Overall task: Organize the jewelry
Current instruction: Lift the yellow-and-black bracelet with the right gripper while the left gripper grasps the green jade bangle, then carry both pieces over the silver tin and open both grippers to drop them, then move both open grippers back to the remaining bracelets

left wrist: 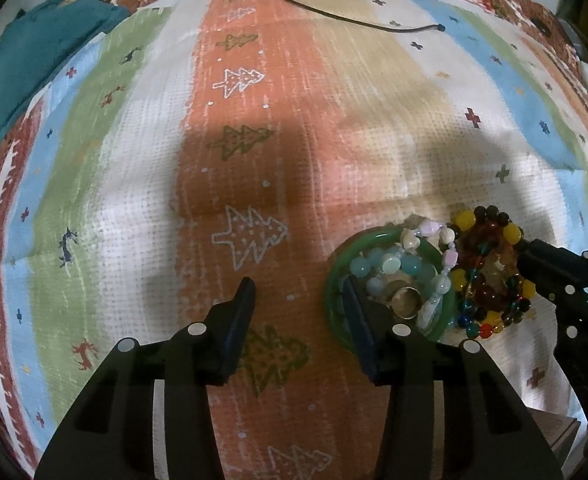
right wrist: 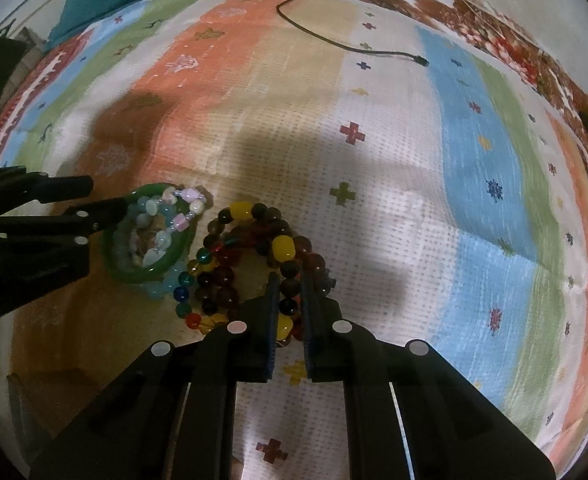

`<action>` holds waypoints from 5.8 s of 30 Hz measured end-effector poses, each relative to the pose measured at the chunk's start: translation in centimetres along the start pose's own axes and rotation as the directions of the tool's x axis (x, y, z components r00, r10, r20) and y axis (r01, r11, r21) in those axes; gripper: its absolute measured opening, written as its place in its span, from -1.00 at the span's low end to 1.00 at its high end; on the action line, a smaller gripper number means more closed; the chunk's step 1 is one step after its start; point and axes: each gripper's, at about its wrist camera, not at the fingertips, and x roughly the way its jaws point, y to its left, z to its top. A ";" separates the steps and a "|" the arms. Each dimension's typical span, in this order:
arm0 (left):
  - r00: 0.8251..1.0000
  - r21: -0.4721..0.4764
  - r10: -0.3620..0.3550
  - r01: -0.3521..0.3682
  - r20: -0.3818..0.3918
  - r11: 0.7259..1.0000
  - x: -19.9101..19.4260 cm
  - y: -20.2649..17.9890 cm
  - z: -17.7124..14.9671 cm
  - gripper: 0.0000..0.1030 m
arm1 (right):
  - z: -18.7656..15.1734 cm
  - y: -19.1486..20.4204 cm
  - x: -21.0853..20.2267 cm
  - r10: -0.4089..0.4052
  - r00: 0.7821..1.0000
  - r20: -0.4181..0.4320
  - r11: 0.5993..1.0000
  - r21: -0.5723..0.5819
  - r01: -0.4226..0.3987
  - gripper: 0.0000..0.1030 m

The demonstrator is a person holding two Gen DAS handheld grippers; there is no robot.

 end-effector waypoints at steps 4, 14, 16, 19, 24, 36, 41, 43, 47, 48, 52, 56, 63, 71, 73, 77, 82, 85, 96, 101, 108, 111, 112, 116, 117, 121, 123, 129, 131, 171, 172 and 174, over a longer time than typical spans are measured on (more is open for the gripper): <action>1.000 -0.018 0.002 -0.002 -0.014 1.000 0.2 0.5 0.0 -0.15 | 0.0 0.3 -0.2 -0.003 1.000 0.007 1.000 -0.008 0.003 -0.78; 0.998 0.046 0.059 -0.059 -0.009 0.997 0.9 -1.2 -0.5 -0.23 | 0.2 0.6 -0.7 0.011 1.000 0.017 1.000 -0.009 -0.011 -0.78; 0.999 0.044 0.043 -0.043 -0.005 0.998 0.8 -1.4 -0.5 -0.44 | 0.3 0.8 -0.9 0.035 0.999 0.020 0.999 -0.003 -0.035 -0.78; 0.999 0.038 0.038 -0.037 -0.007 0.999 0.3 -1.9 -0.8 -0.87 | 0.4 1.5 -1.5 0.048 0.998 0.033 0.999 -0.015 -0.047 -0.78; 1.000 0.022 0.017 -0.017 0.005 1.000 -0.9 -2.1 -0.7 -0.88 | 0.7 2.3 -3.1 0.069 0.996 0.064 0.997 -0.023 -0.067 -0.79; 0.998 0.010 -0.004 0.003 0.069 1.000 -4.8 -2.4 -1.2 -0.86 | 0.2 3.4 -7.1 0.078 0.988 0.136 0.997 -0.037 -0.074 -0.78; 0.995 0.004 -0.011 0.011 0.095 1.000 -6.3 -2.3 -1.7 -0.86 | -0.1 3.2 -8.3 0.089 0.983 0.158 0.996 -0.033 -0.085 -0.79; 0.994 0.001 -0.015 0.015 0.105 1.000 -6.9 -2.2 -1.7 -0.86 | -0.1 3.1 -8.9 0.095 0.980 0.172 0.995 -0.030 -0.091 -0.79; 0.993 -0.003 -0.018 0.019 0.119 1.000 -7.7 -2.1 -1.9 -0.86 | -0.1 2.9 -9.8 0.101 0.976 0.192 0.995 -0.026 -0.098 -0.79; 0.992 -0.005 -0.017 0.018 0.123 1.000 -7.8 -2.0 -1.9 -0.86 | -0.2 2.9 -10.0 0.101 0.976 0.194 0.995 -0.026 -0.098 -0.79; 0.992 -0.010 -0.016 0.018 0.128 1.000 -8.3 -1.8 -2.0 -0.86 | -0.4 2.5 -10.2 0.093 0.976 0.198 0.996 -0.020 -0.091 -0.79; 0.991 -0.013 -0.014 0.016 0.133 1.000 -8.7 -1.8 -2.1 -0.86 | -0.8 2.3 -10.5 0.087 0.976 0.199 0.996 -0.015 -0.085 -0.79; 0.988 -0.017 -0.018 0.020 0.152 1.000 -9.8 -1.7 -2.5 -0.86 | -1.7 1.3 -11.2 0.060 0.977 0.204 0.998 0.008 -0.062 -0.79; 0.984 -0.020 -0.030 0.034 0.175 0.999 -11.4 -1.9 -3.7 -0.86 | -3.0 0.7 -12.0 0.023 0.977 0.213 0.999 0.032 -0.030 -0.79; 0.982 -0.019 -0.036 0.040 0.184 0.999 -11.9 -2.0 -3.9 -0.86 | -3.4 0.6 -12.2 0.015 0.976 0.215 0.999 0.035 -0.023 -0.79; 0.978 -0.015 -0.041 0.045 0.206 0.999 -13.0 -2.3 -4.6 -0.86 | -3.9 0.6 -12.8 0.009 0.975 0.224 0.999 0.043 -0.019 -0.79; 0.973 -0.006 -0.041 0.044 0.225 0.999 -14.0 -2.5 -5.5 -0.86 | -4.6 0.7 -13.4 -0.002 0.972 0.236 0.999 0.047 -0.009 -0.79; 0.971 -0.006 -0.049 0.052 0.232 0.999 -14.5 -2.6 -6.0 -0.86 | -5.0 0.8 -13.8 0.003 0.970 0.244 0.999 0.048 -0.016 -0.79; 0.962 0.011 -0.051 0.050 0.267 0.999 -16.5 -3.4 -8.5 -0.86 | -7.0 1.5 -15.8 0.011 0.960 0.280 0.999 0.042 -0.024 -0.79; 0.959 0.014 -0.048 0.046 0.278 0.999 -17.2 -3.5 -9.6 -0.86 | -7.9 2.0 -16.7 0.026 0.955 0.295 0.999 0.035 -0.037 -0.79; 0.955 0.029 -0.040 0.033 0.293 0.999 -18.0 -3.9 -11.5 -0.86 | -9.6 3.3 -18.0 0.050 0.948 0.313 0.999 0.003 -0.054 -0.79; 0.954 0.036 -0.034 0.024 0.298 0.999 -18.3 -4.1 -12.3 -0.86 | -10.4 3.7 -18.3 0.055 0.947 0.316 0.998 -0.009 -0.055 -0.79; 0.953 0.040 -0.032 0.021 0.301 0.999 -18.5 -4.2 -12.6 -0.86 | -10.6 3.9 -18.3 0.056 0.947 0.315 0.998 -0.011 -0.055 -0.79; 0.951 0.051 -0.037 0.022 0.307 0.998 -18.9 -4.5 -13.5 -0.86 | -11.4 4.3 -18.3 0.062 0.949 0.310 0.998 -0.015 -0.060 -0.79; 0.951 0.052 -0.037 0.022 0.308 0.998 -18.9 -4.5 -13.7 -0.86 | -11.5 4.3 -18.3 0.064 0.949 0.309 0.998 -0.016 -0.062 -0.79; 0.955 0.048 -0.050 0.038 0.292 0.998 -18.8 -4.5 -14.1 -0.85 | -11.8 4.4 -18.1 0.080 0.951 0.298 0.997 -0.012 -0.080 -0.79; 0.962 0.039 -0.073 0.065 0.262 0.997 -18.4 -4.4 -14.1 -0.77 | -11.8 4.1 -17.7 0.075 0.956 0.284 0.997 0.011 -0.081 -0.79; 0.967 0.004 -0.046 0.047 0.249 0.999 -17.9 -3.7 -14.0 -0.65 | -11.6 2.6 -17.1 0.033 0.963 0.267 0.996 0.065 -0.052 -0.49; 0.968 -0.006 -0.037 0.040 0.250 0.999 -17.9 -3.3 -13.9 -0.54 | -11.5 2.2 -16.8 0.024 0.966 0.259 0.996 0.076 -0.045 -0.47; 0.972 0.045 0.018 -0.030 0.235 0.999 -13.3 -2.5 -6.7 0.50 | -6.4 -0.1 -10.7 -0.011 0.990 0.141 0.995 0.102 -0.003 0.43; 0.972 0.043 0.019 -0.030 0.233 0.999 -13.2 -2.4 -6.5 0.50 | -6.3 -0.1 -10.6 -0.012 0.990 0.139 0.995 0.100 -0.002 0.43; 0.973 0.042 0.021 -0.032 0.231 0.999 -13.0 -2.4 -6.2 0.50 | -6.0 0.0 -10.4 -0.013 0.990 0.138 0.996 0.094 0.000 0.43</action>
